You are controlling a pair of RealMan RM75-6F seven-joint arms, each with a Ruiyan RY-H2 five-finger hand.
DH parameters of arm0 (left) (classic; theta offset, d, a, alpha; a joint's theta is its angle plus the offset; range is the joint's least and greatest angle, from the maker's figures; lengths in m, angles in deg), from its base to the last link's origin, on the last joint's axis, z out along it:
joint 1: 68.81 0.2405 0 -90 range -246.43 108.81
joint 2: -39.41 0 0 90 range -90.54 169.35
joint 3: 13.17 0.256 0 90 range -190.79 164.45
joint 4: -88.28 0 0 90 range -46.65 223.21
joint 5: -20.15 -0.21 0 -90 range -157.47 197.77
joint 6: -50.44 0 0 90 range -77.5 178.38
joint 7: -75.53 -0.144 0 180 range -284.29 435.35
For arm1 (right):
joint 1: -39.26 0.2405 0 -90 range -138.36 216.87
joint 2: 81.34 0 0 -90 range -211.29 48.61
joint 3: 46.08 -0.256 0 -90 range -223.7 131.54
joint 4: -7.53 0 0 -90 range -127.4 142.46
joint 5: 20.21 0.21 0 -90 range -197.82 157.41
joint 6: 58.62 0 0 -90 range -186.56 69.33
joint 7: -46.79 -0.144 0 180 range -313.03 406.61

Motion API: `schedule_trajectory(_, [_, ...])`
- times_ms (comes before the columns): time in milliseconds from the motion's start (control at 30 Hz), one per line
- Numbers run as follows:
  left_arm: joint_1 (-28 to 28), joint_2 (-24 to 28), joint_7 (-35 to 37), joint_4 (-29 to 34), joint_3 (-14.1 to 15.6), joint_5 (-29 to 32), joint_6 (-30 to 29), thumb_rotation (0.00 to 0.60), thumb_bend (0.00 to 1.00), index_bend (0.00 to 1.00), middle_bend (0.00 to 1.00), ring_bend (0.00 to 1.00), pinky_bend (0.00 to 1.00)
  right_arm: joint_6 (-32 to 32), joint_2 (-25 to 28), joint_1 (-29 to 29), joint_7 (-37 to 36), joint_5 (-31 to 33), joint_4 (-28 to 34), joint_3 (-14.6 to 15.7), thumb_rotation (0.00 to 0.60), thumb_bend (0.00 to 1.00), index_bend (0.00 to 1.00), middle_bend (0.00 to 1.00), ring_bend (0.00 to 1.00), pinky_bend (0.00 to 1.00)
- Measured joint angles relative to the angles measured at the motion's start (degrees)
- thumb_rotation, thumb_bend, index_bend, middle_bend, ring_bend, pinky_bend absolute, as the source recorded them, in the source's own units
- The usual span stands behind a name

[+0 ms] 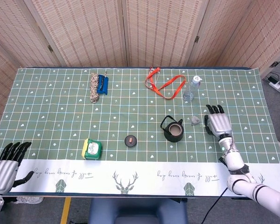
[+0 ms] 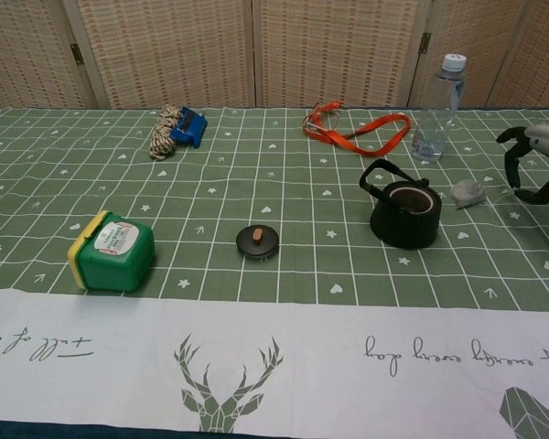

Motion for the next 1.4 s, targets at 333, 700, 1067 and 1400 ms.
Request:
schedule_trajectory(333, [-0.15, 0.01, 0.06, -0.01, -0.35, 0.93, 0.56, 0.6, 0.24, 0.0, 0.05, 0.03, 0.0, 5.93, 9.45, 2.86, 14.27, 4.09, 19.67, -4.49, 0.6, 0.44, 0.61, 0.11, 0.09, 0.0])
schedule_trajectory(700, [-0.11, 0.67, 1.67, -0.09, -0.75, 1.7, 0.65, 0.6, 0.24, 0.0, 0.05, 0.03, 0.0, 9.92, 14.06, 8.56, 24.45, 11.73, 31.25, -7.74, 0.6, 0.44, 0.61, 0.11, 0.09, 0.0])
schedule_trajectory(1067, [-0.05, 0.99, 2.24, 0.02, -0.81, 1.82, 0.69, 0.6, 0.24, 0.0, 0.05, 0.04, 0.0, 13.1, 15.49, 12.71, 29.32, 14.77, 36.33, -8.03, 0.6, 0.44, 0.61, 0.12, 0.09, 0.0])
schedule_trajectory(1400, [0.12, 1.31, 2.93, 0.02, -0.94, 1.82, 0.33, 0.6, 0.24, 0.0, 0.05, 0.04, 0.0, 14.02, 14.43, 15.12, 30.86, 15.93, 36.74, -6.4, 0.6, 0.44, 0.61, 0.12, 0.09, 0.0])
